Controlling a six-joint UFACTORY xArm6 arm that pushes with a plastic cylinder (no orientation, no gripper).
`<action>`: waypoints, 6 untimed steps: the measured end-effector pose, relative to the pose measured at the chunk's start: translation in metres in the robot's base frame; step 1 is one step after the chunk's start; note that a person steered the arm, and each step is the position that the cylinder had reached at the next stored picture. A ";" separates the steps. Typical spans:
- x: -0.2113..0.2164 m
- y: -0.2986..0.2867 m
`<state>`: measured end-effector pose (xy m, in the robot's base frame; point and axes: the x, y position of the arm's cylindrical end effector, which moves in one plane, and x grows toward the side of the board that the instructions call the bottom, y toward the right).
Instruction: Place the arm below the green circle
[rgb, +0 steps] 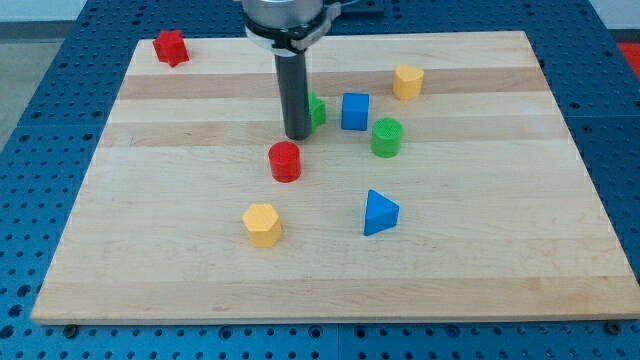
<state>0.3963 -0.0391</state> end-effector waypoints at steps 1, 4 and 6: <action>0.033 0.013; 0.046 0.129; 0.038 0.111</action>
